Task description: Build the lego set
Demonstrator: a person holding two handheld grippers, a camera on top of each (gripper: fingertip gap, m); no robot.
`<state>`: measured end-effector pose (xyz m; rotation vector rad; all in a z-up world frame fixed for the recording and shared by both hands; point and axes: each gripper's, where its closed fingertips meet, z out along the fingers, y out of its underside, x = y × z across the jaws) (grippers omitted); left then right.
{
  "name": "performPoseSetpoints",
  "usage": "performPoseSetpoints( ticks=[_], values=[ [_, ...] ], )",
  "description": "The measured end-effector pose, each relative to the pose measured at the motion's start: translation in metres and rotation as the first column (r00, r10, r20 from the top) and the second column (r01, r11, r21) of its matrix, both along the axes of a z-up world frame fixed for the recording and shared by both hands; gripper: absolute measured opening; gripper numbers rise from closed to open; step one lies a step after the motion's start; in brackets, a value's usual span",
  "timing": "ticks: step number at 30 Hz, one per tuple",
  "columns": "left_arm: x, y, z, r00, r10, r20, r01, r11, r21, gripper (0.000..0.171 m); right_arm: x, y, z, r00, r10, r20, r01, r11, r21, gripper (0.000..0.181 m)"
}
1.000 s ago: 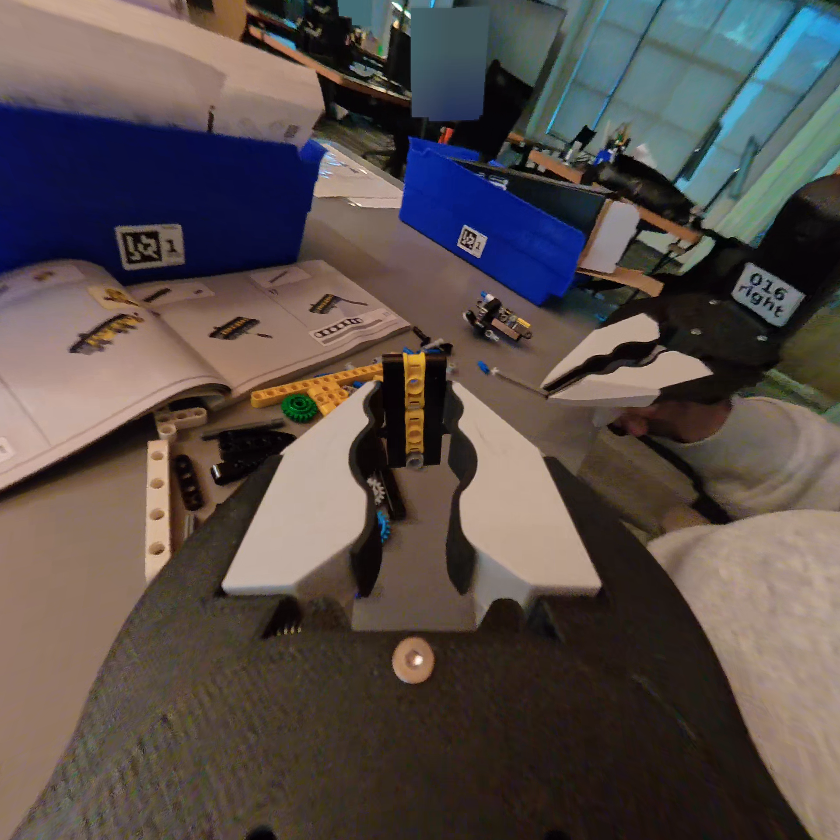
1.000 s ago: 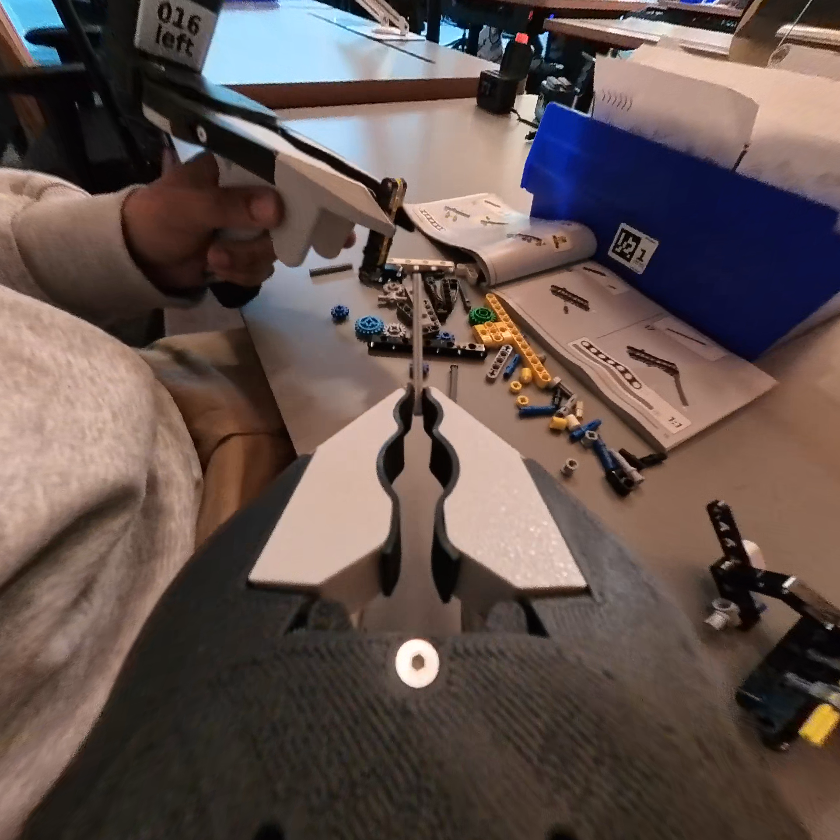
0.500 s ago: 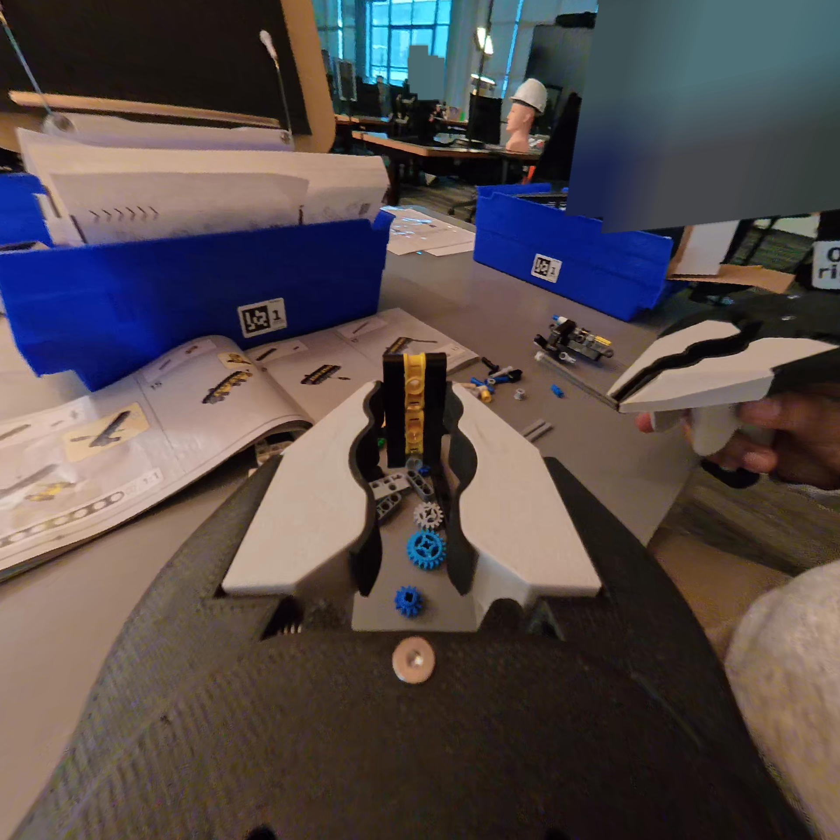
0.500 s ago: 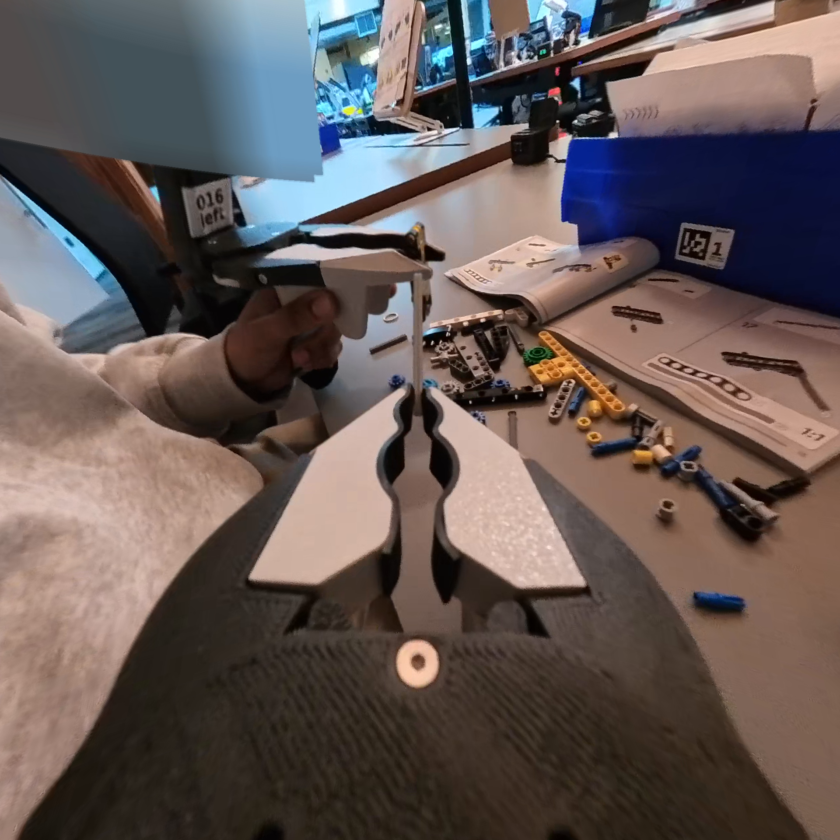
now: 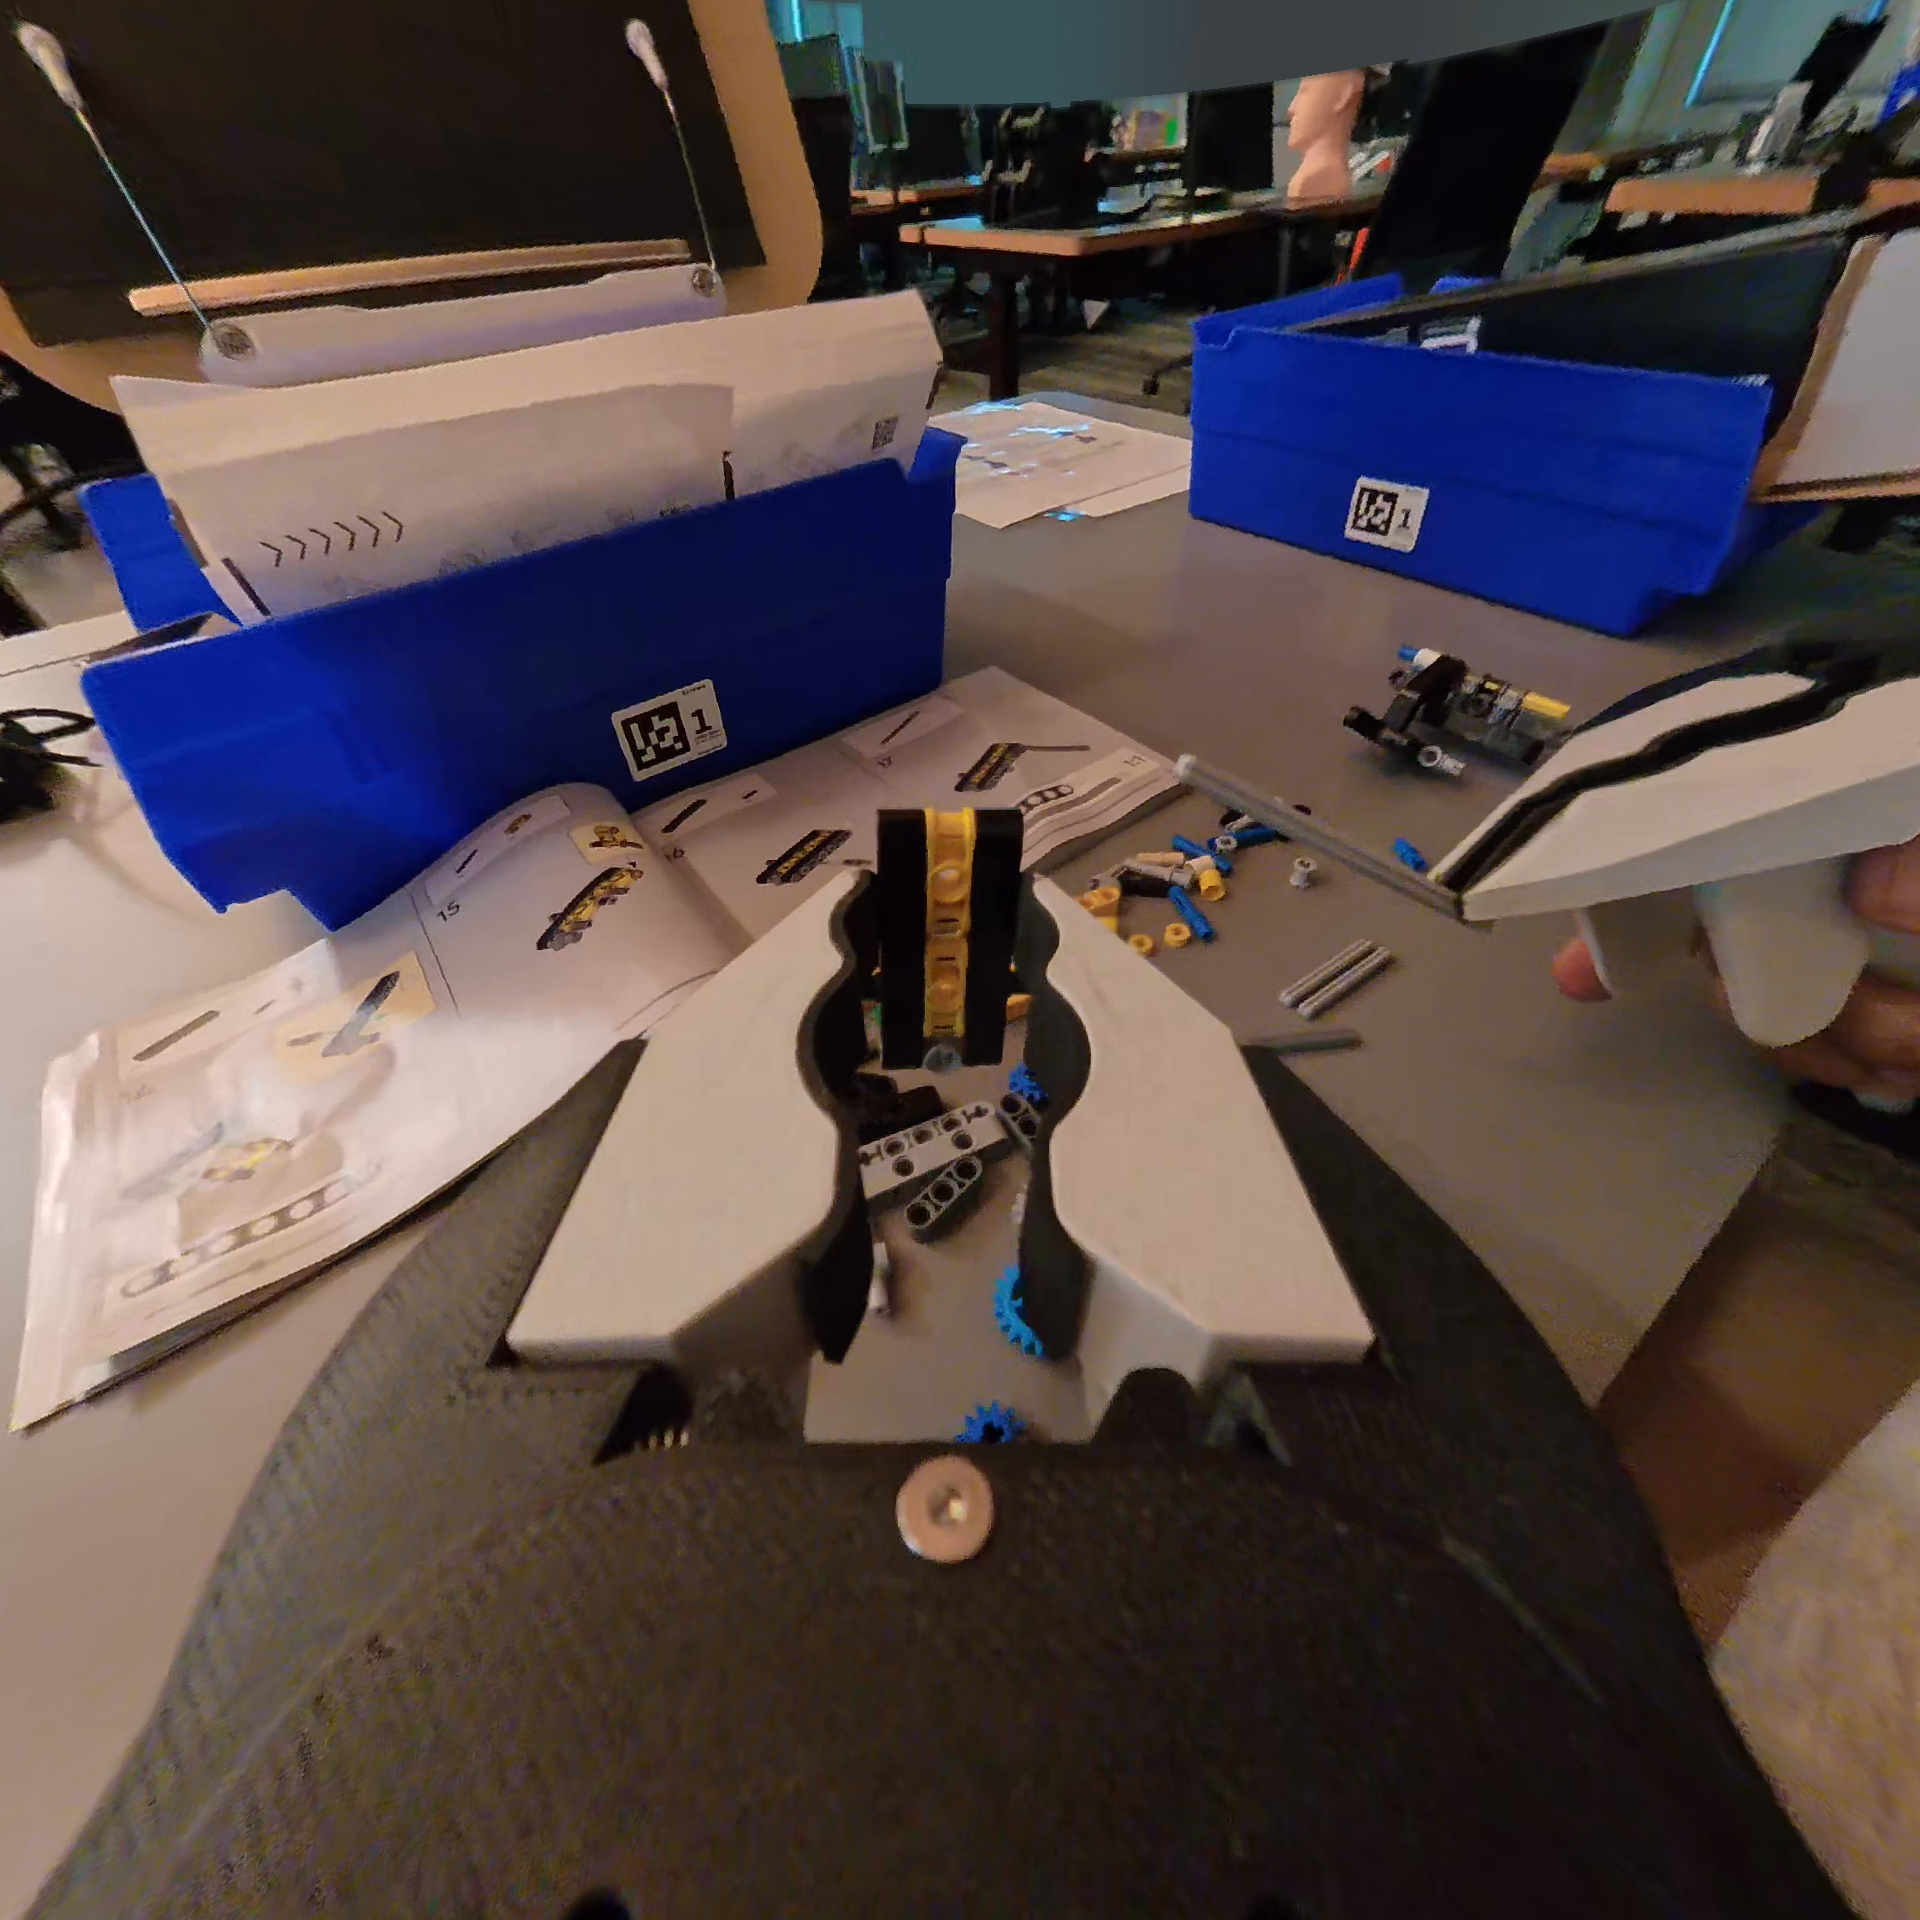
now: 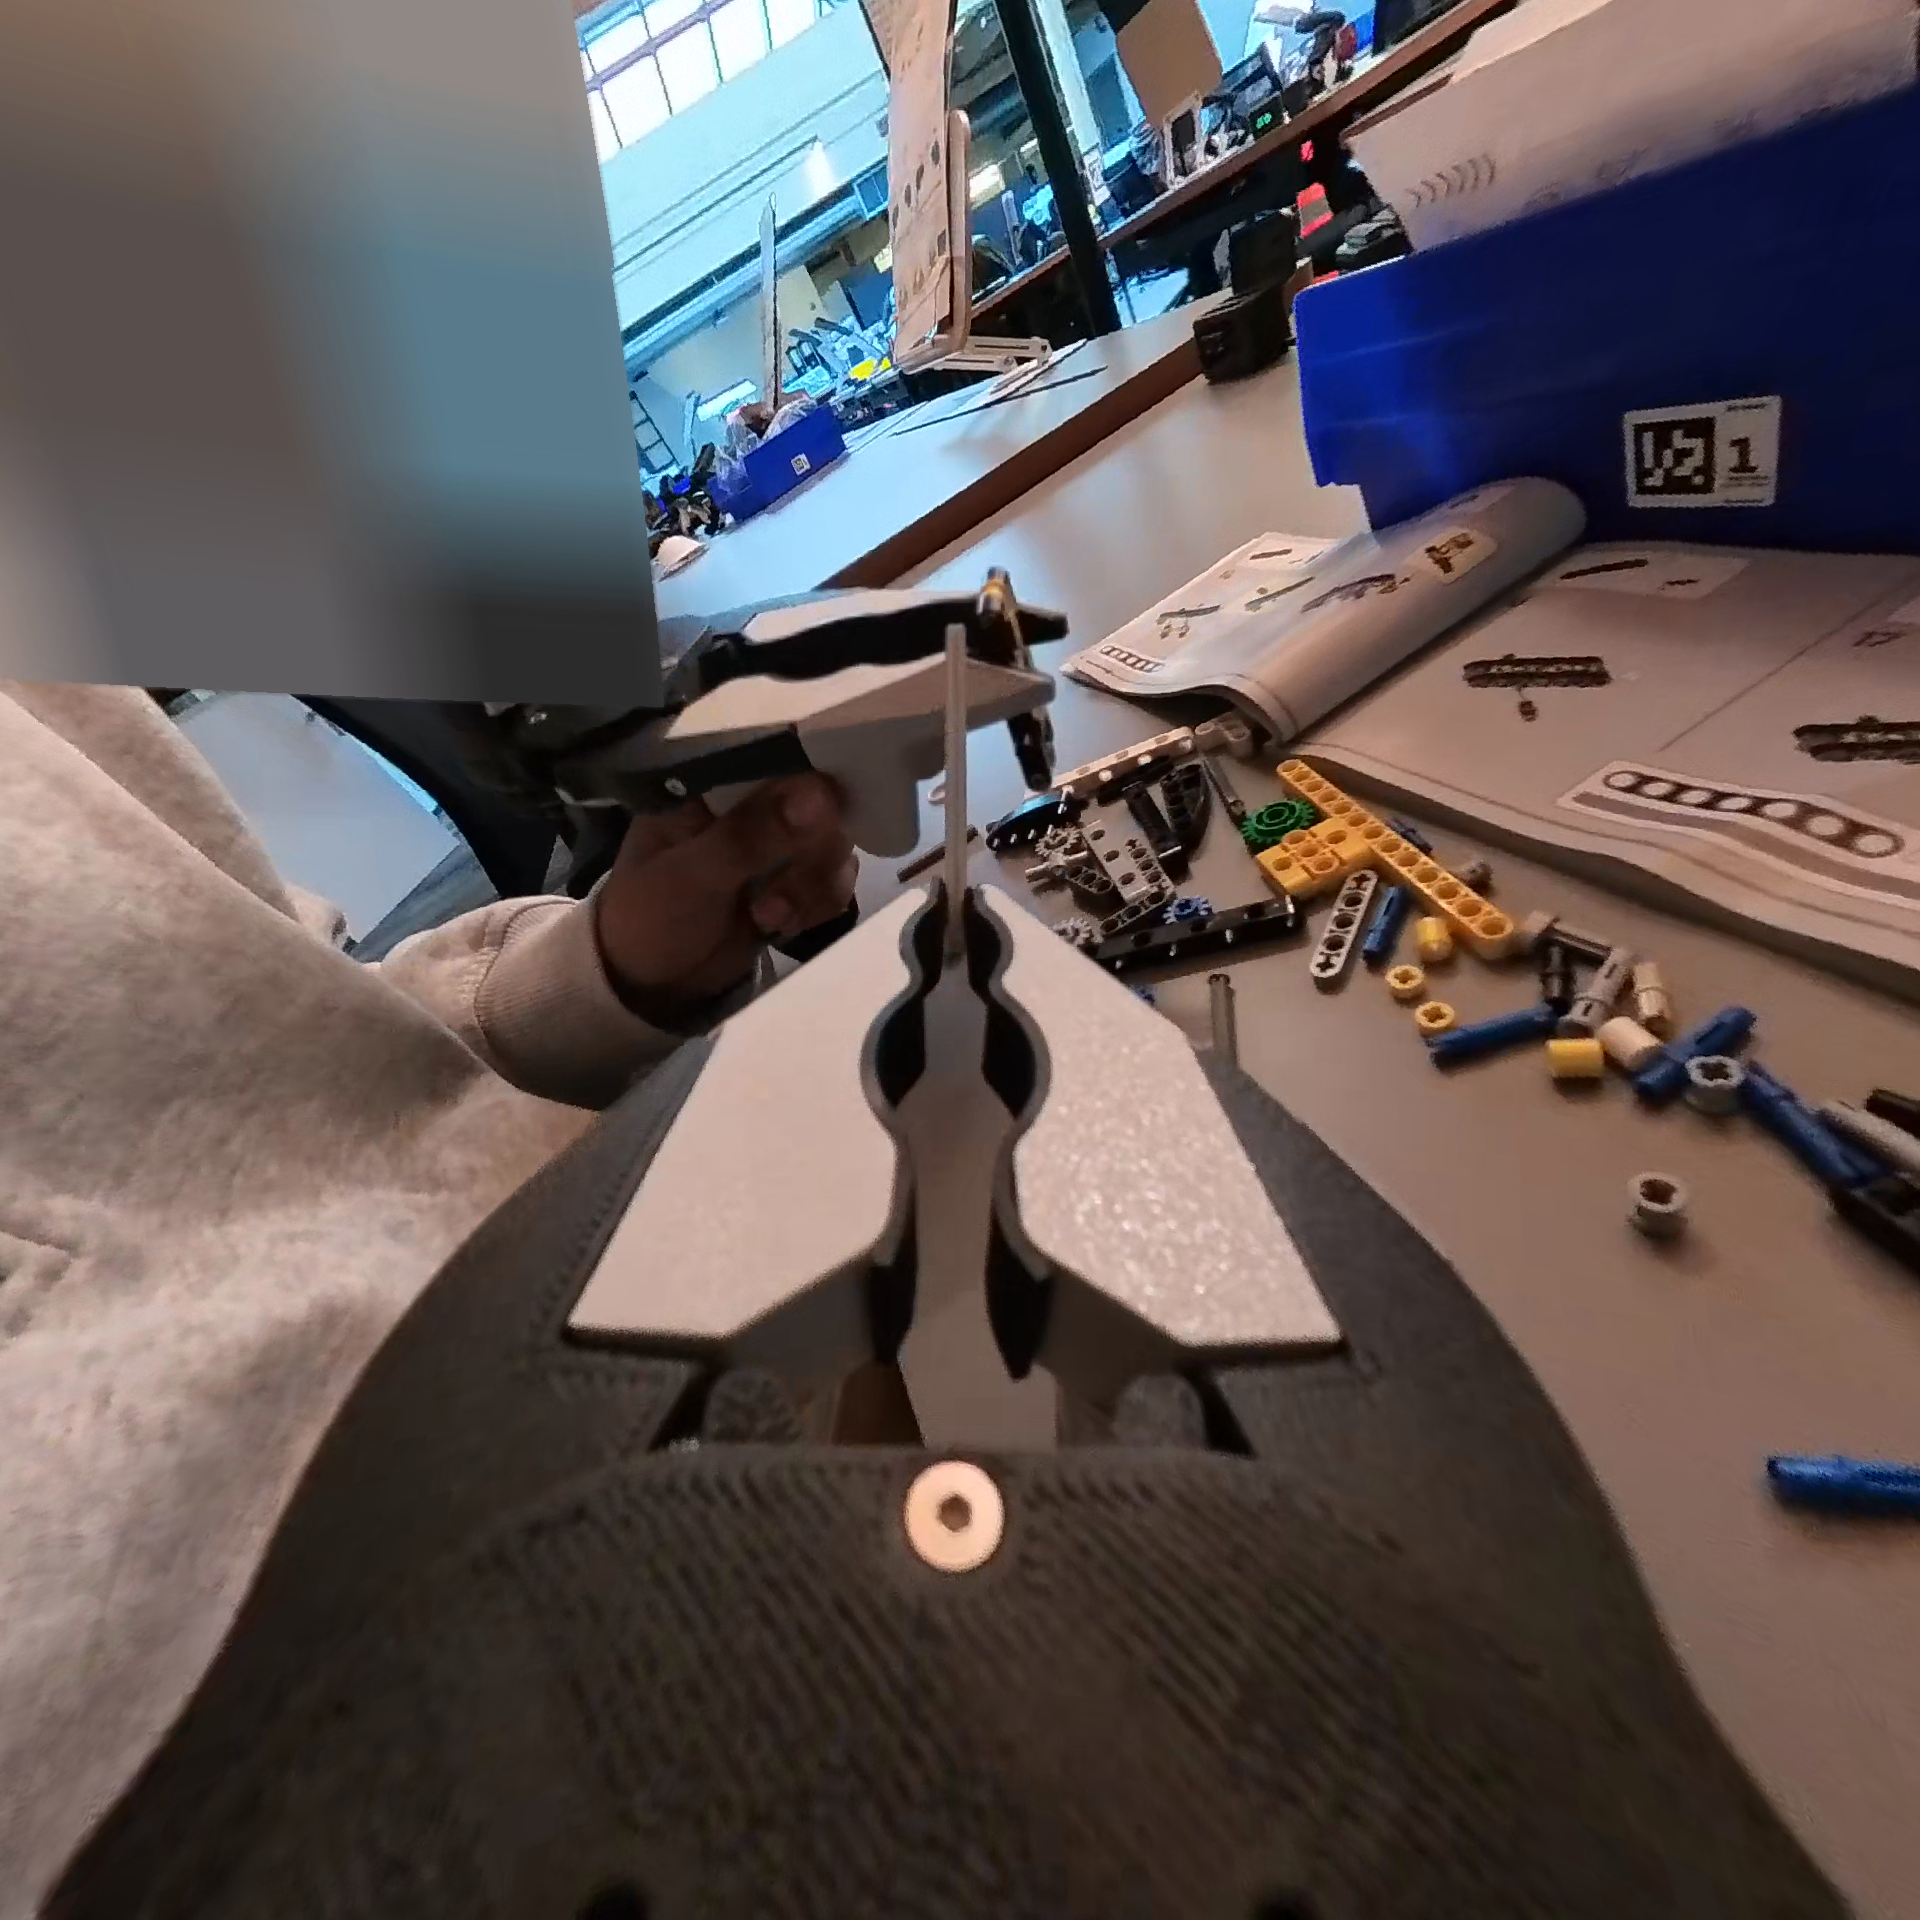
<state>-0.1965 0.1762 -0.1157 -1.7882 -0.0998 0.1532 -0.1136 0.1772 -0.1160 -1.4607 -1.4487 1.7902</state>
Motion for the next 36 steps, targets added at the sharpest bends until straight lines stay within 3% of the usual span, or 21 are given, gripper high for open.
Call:
performPoseSetpoints(
  ticks=[12,19,23,36],
  values=[
    [-0.004,0.008,-0.004,0.987,0.067,-0.149,-0.075,0.996,-0.044,0.025,-0.012,0.001,-0.005,0.998,-0.013,0.062,0.021,0.991,-0.133,0.002],
    [0.004,0.008,-0.007,0.966,0.031,-0.256,-0.057,0.994,-0.093,0.024,-0.01,0.007,-0.02,0.989,-0.074,0.131,0.062,0.994,0.095,0.002],
    [0.009,0.007,-0.02,0.977,-0.008,-0.212,-0.031,0.984,-0.177,0.025,-0.009,0.001,-0.025,0.987,-0.079,0.142,0.051,0.98,0.193,0.002],
    [0.015,0.005,-0.031,0.959,-0.056,-0.278,-0.022,0.963,-0.27,0.024,-0.004,0.004,-0.031,0.983,-0.112,0.148,0.065,0.954,0.294,0.002]
  ],
)
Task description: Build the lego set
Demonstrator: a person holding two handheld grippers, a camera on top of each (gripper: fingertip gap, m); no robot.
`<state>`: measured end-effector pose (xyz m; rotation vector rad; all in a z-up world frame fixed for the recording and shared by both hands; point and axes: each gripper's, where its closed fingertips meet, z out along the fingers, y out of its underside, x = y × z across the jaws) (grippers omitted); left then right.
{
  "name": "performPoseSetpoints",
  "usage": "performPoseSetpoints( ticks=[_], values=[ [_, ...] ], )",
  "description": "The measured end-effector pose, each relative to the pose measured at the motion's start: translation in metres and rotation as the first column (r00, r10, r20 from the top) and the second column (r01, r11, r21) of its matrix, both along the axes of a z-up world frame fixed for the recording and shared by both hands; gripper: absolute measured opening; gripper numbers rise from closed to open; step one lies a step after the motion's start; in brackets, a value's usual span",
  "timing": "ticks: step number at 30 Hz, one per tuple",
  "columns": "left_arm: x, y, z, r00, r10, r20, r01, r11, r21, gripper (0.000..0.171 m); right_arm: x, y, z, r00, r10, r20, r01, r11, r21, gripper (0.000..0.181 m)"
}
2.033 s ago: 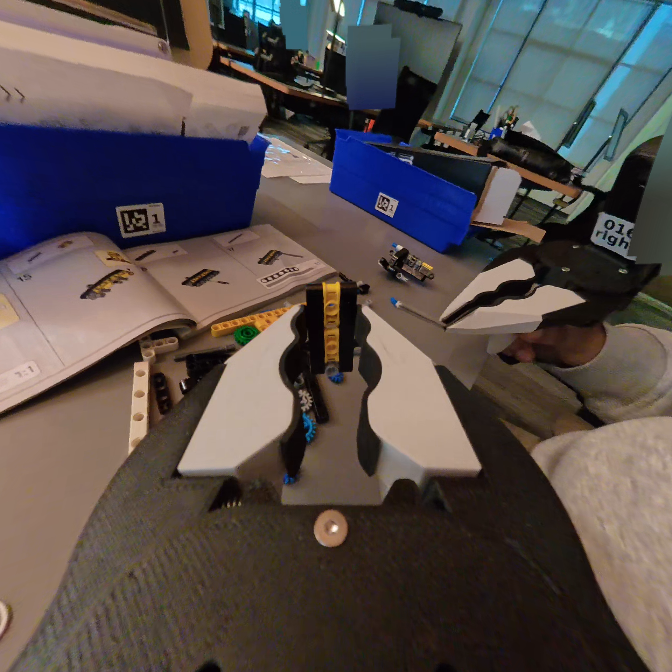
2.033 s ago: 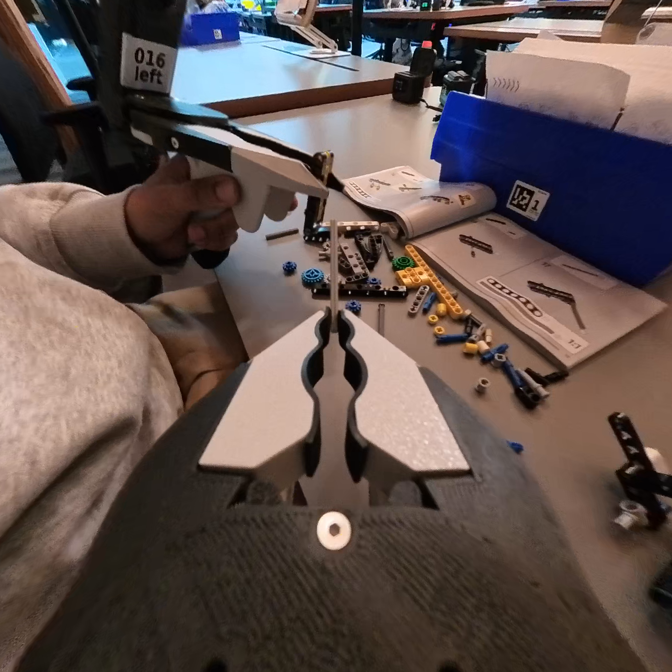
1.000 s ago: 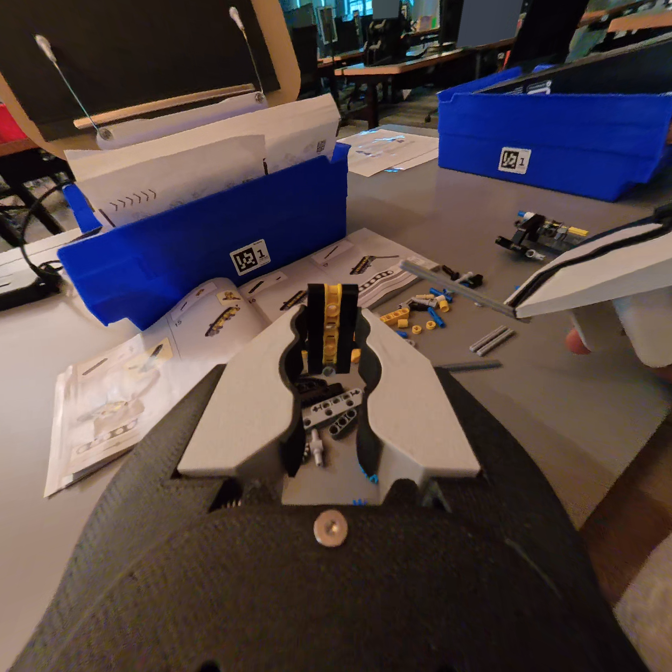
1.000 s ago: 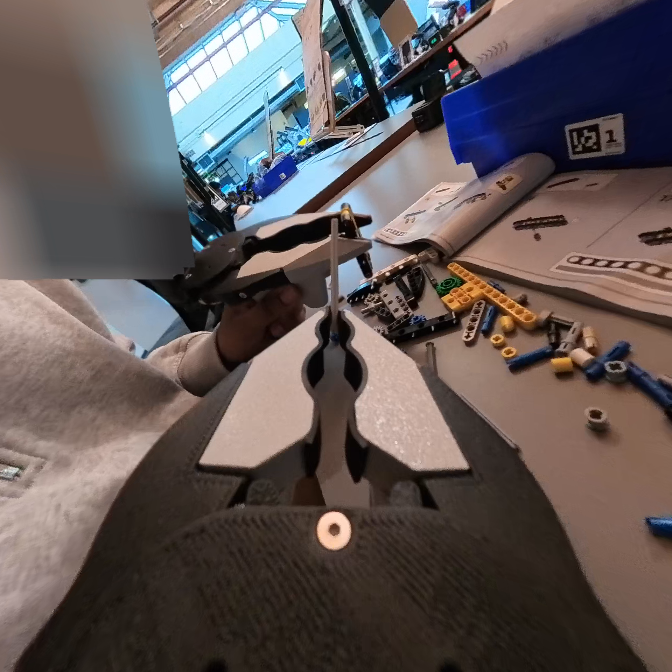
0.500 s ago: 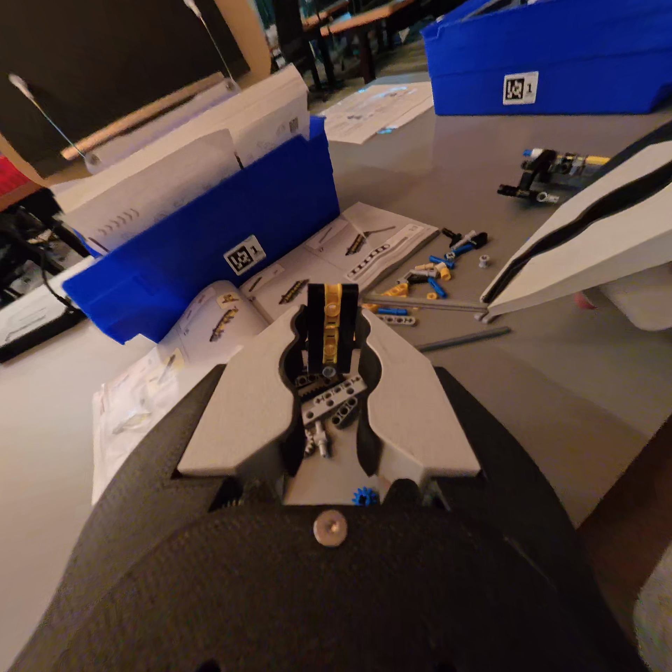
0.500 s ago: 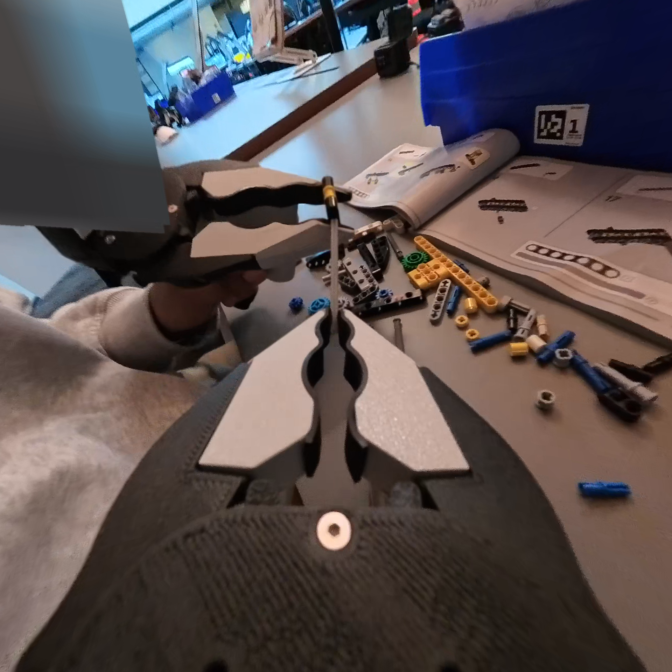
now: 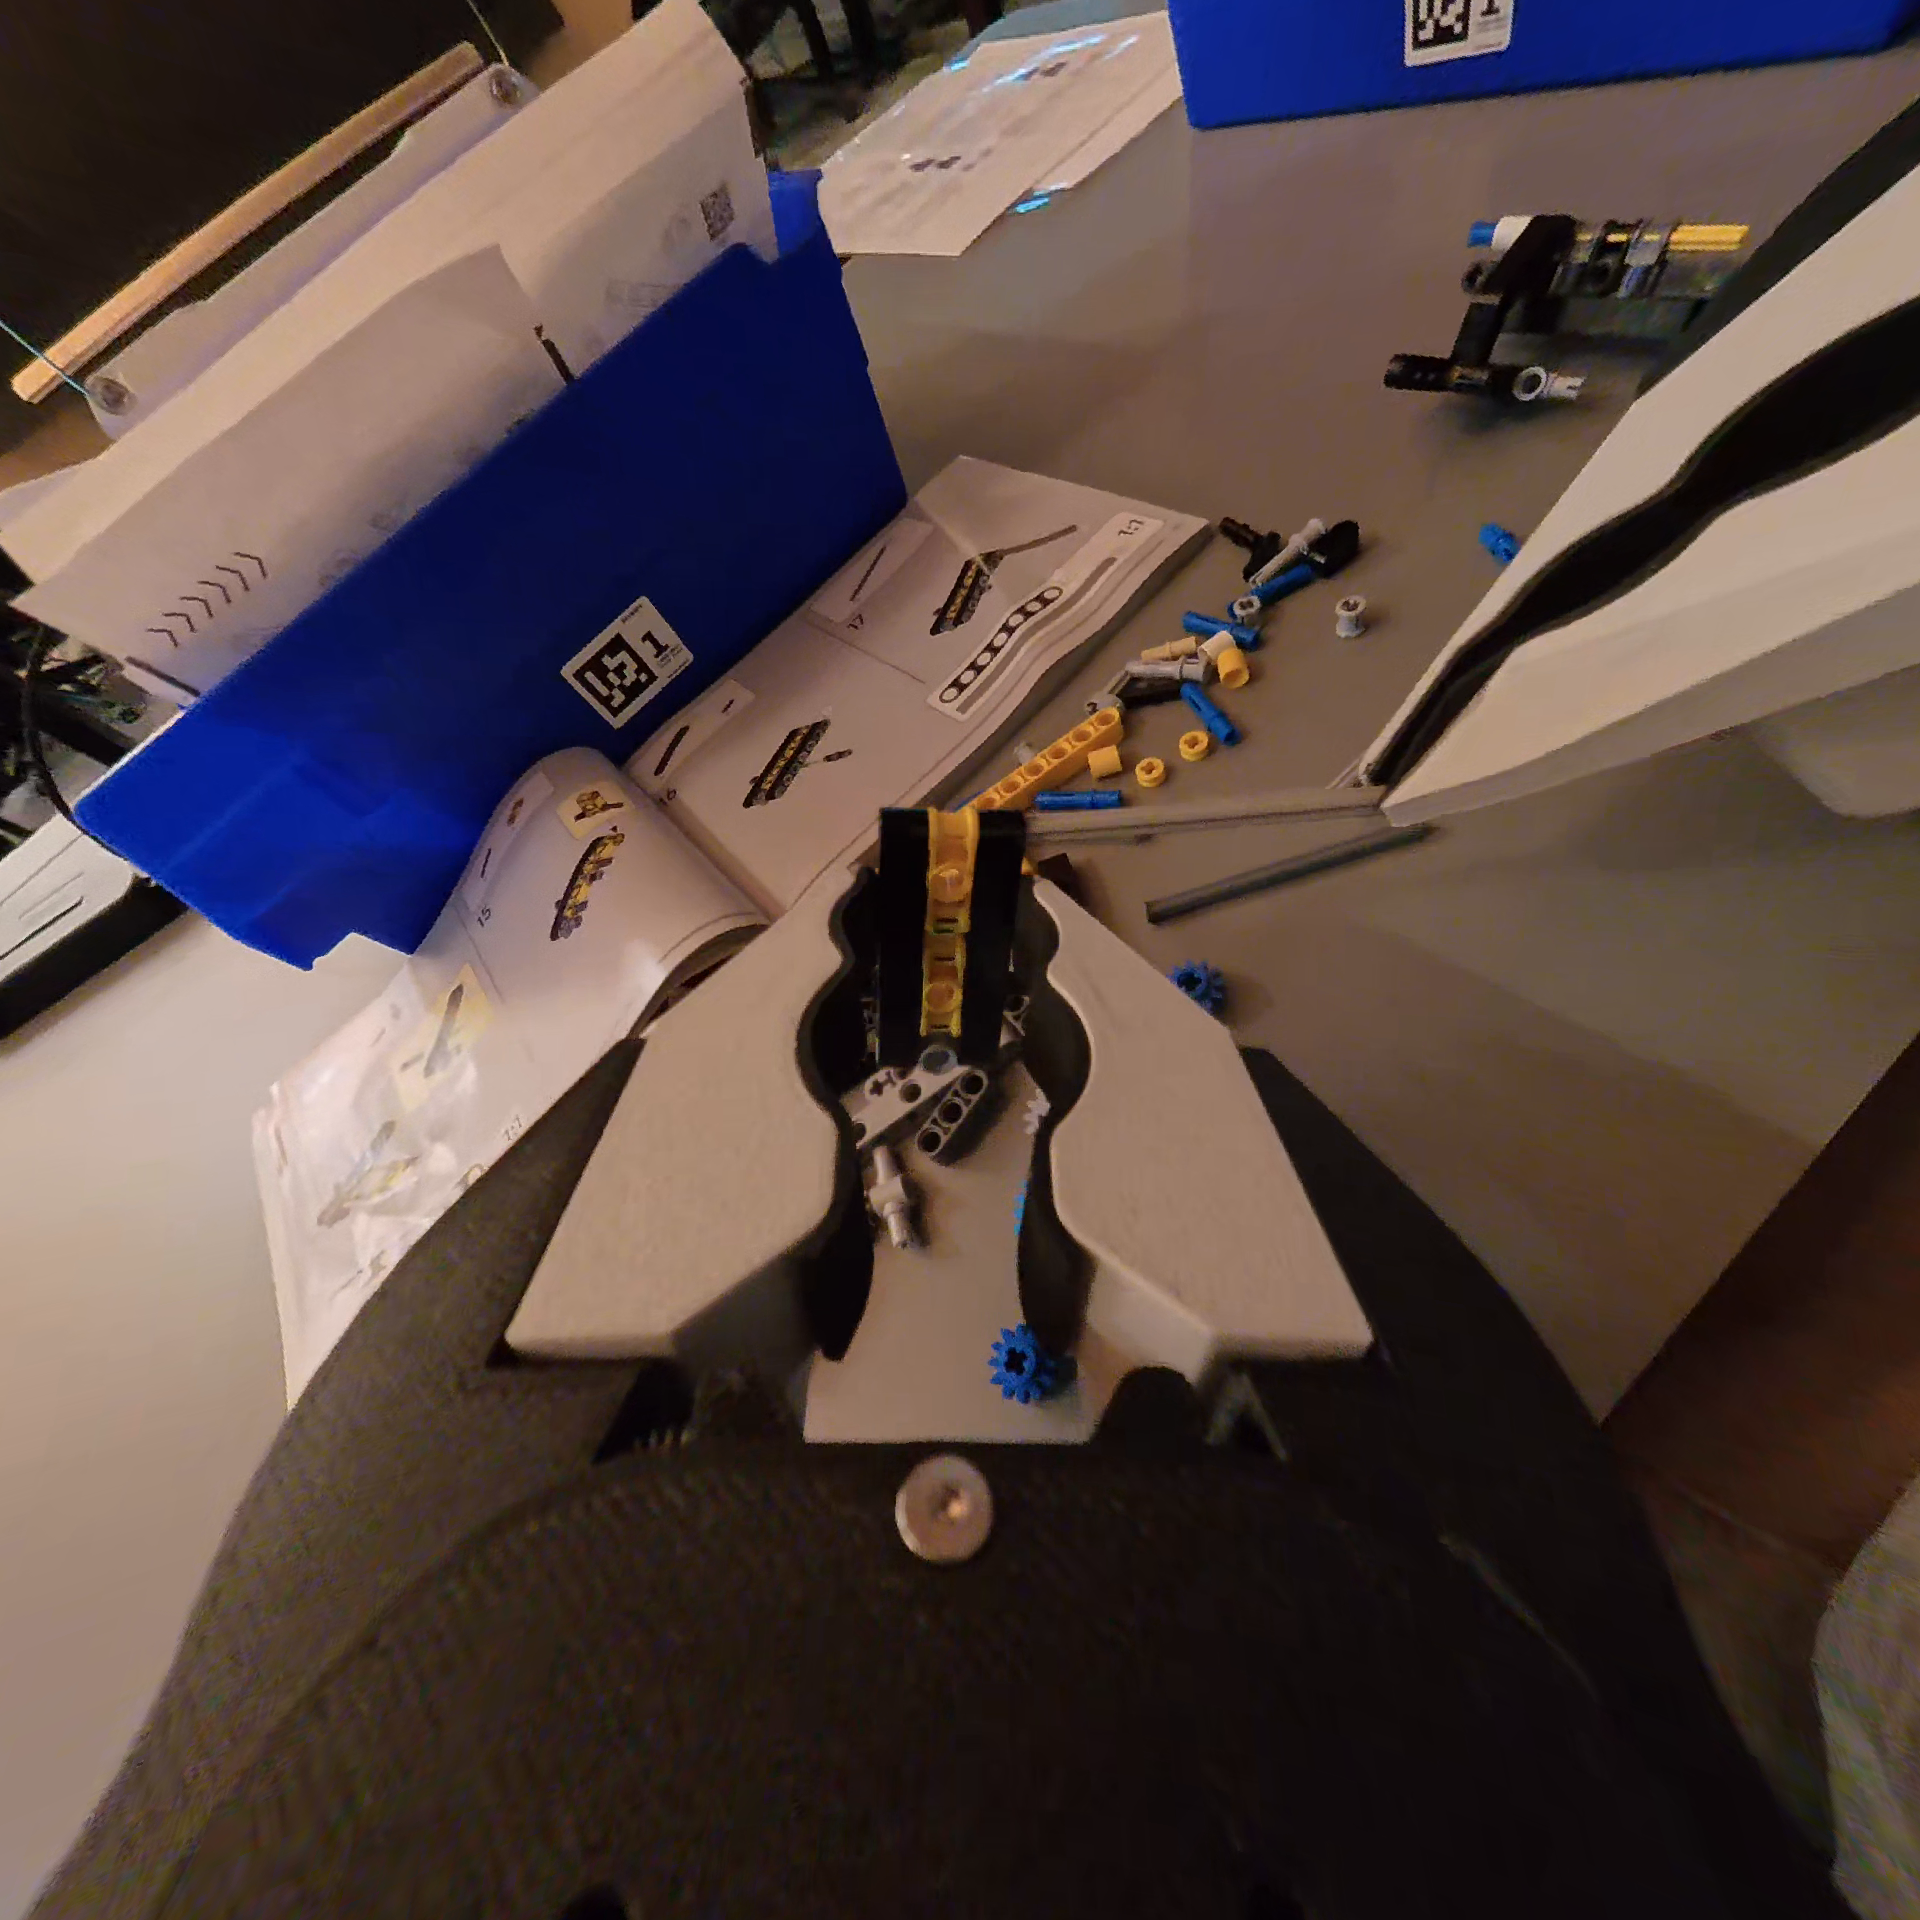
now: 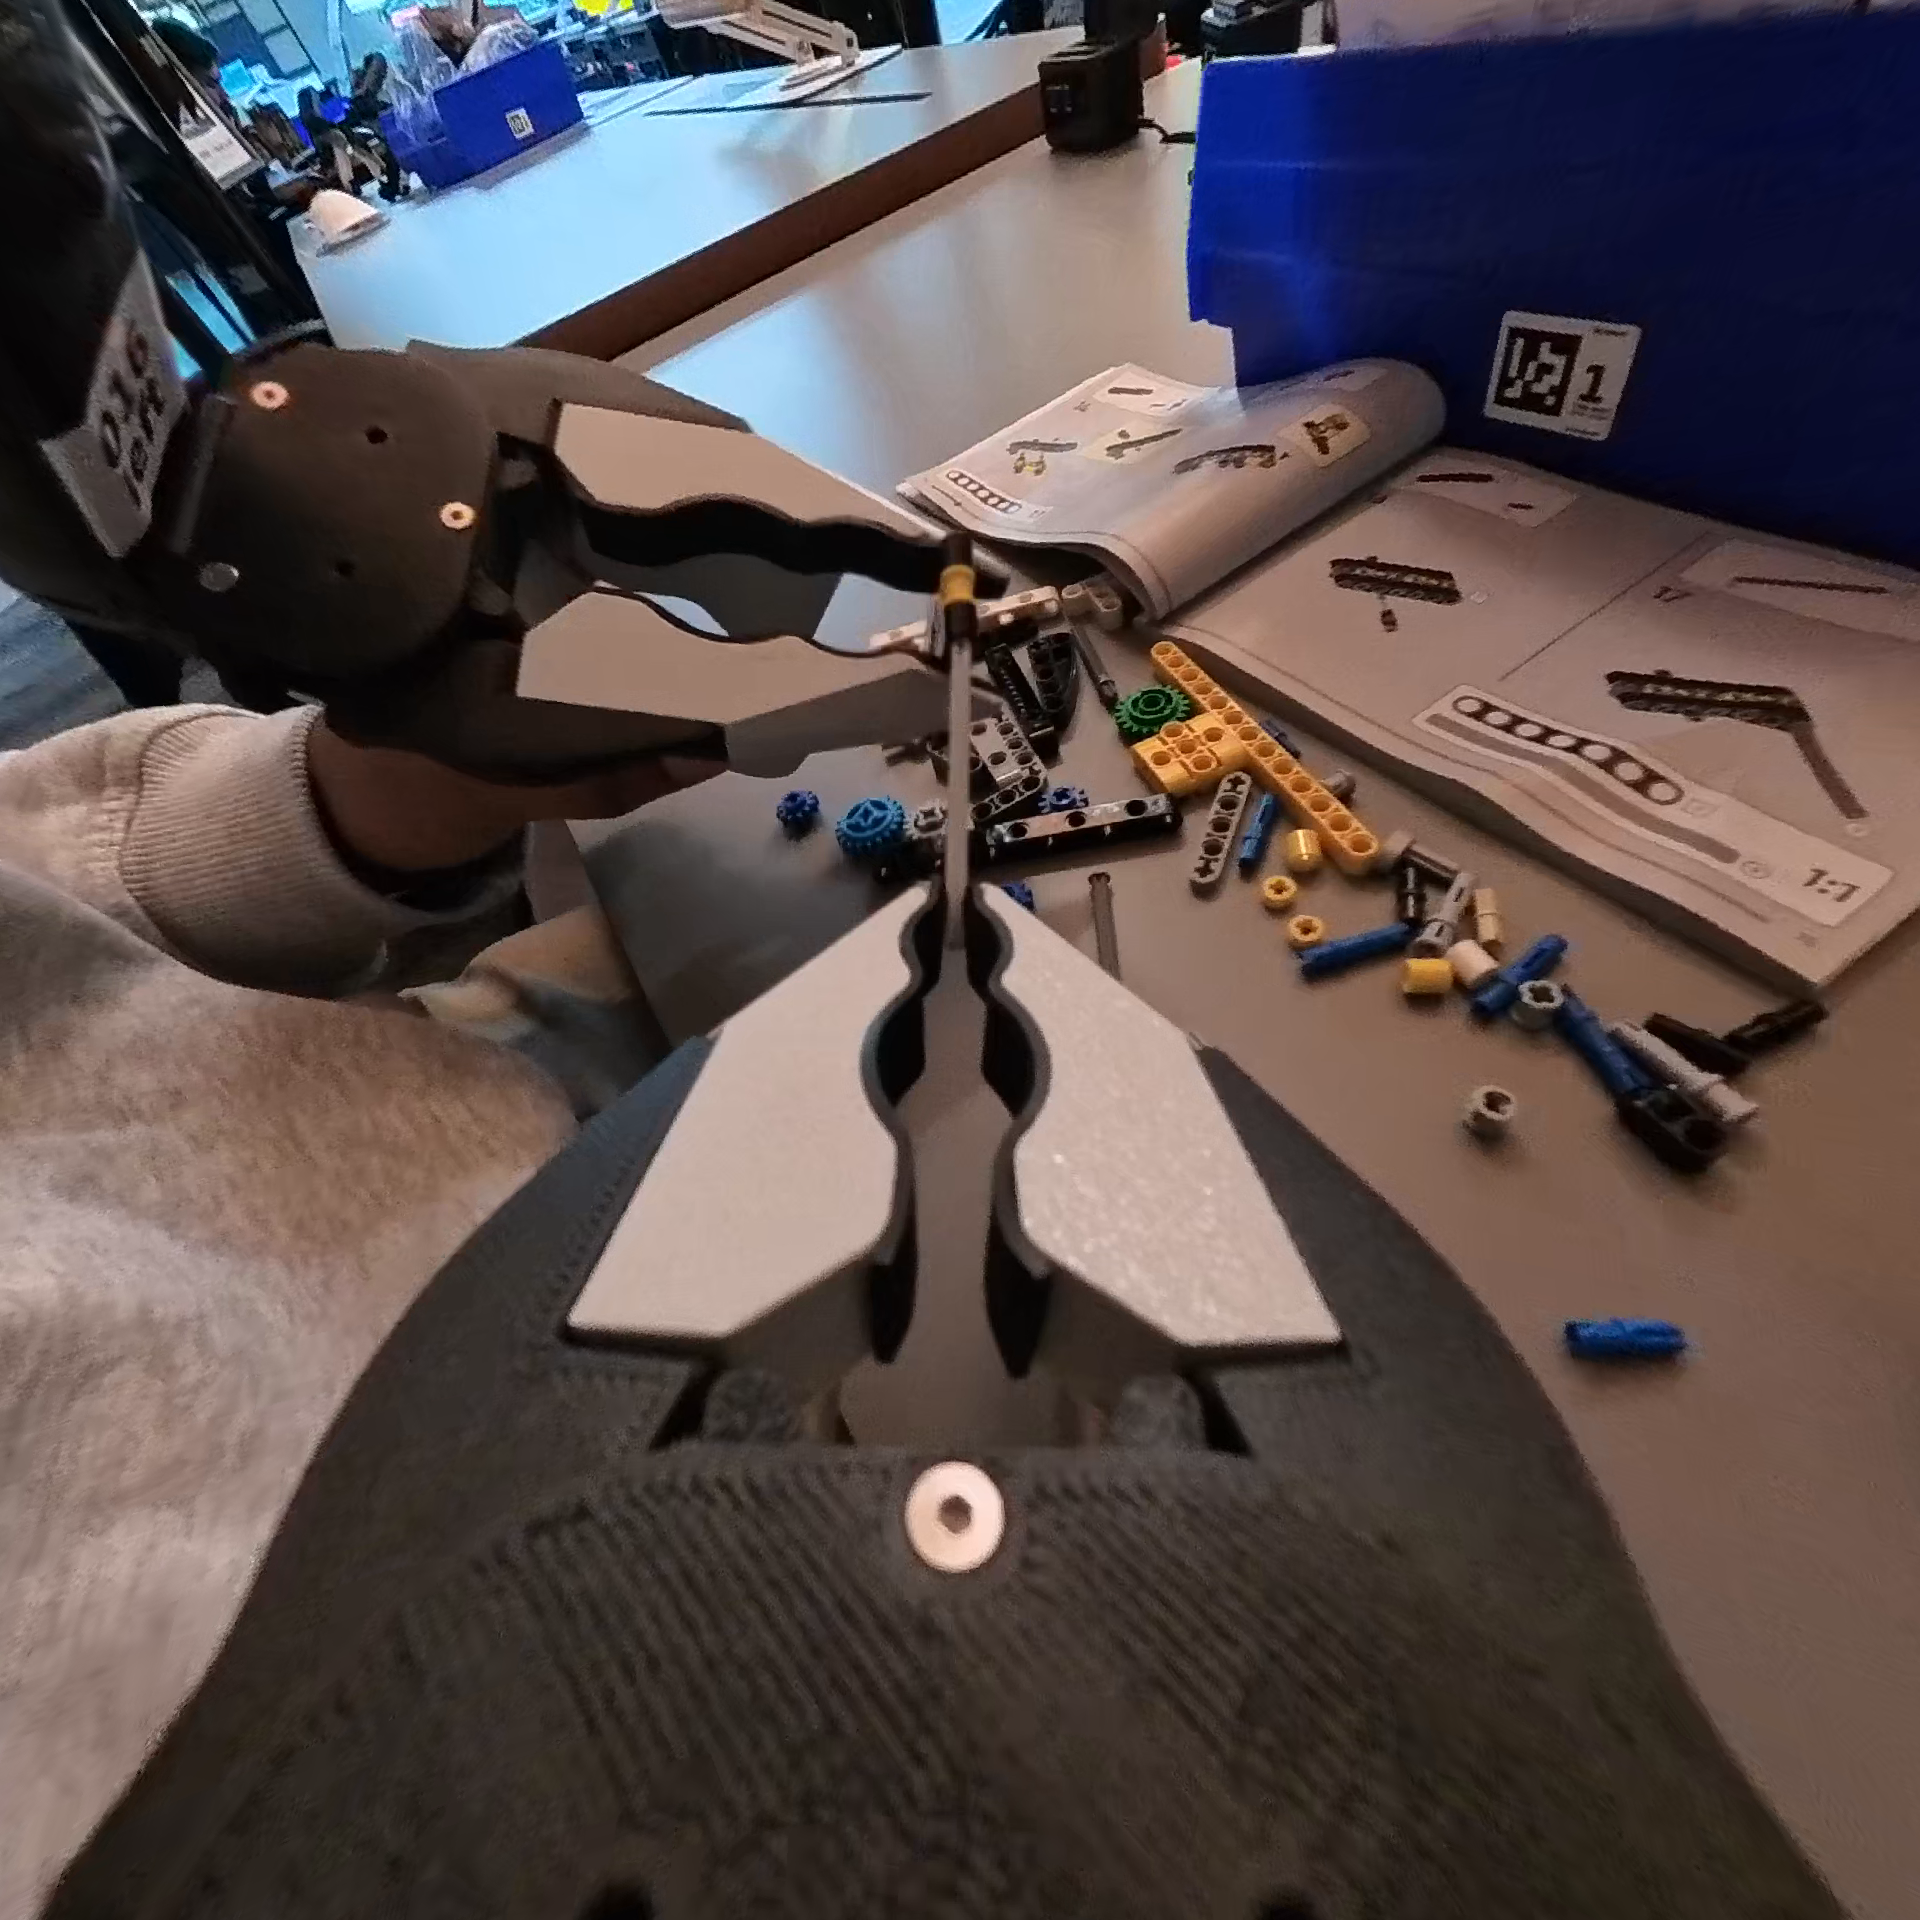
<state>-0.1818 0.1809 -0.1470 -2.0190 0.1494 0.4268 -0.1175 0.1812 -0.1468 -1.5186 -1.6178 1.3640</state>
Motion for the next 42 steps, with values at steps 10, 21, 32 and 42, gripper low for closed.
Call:
performPoseSetpoints(
  ticks=[10,21,32,42],
  values=[
    [0.005,0.001,-0.005,0.999,-0.022,0.047,0.023,1.0,-0.01,0.025,0.004,0.001,-0.002,1.0,0.005,0.0,-0.005,1.0,0.008,0.002],
    [0.009,-0.002,-0.008,0.994,-0.042,0.098,0.043,0.999,-0.003,0.025,0.002,-0.004,-0.003,1.0,0.025,-0.003,-0.025,1.0,0.002,0.002],
    [0.01,-0.002,-0.008,0.992,-0.042,0.115,0.042,0.999,-0.004,0.025,0.002,-0.005,-0.003,1.0,0.024,0.001,-0.024,1.0,0.007,0.002],
    [0.012,-0.003,-0.012,0.985,-0.034,0.167,0.04,0.999,-0.032,0.025,0.003,-0.005,-0.001,1.0,0.022,-0.016,-0.021,1.0,0.012,0.001]
  ],
)
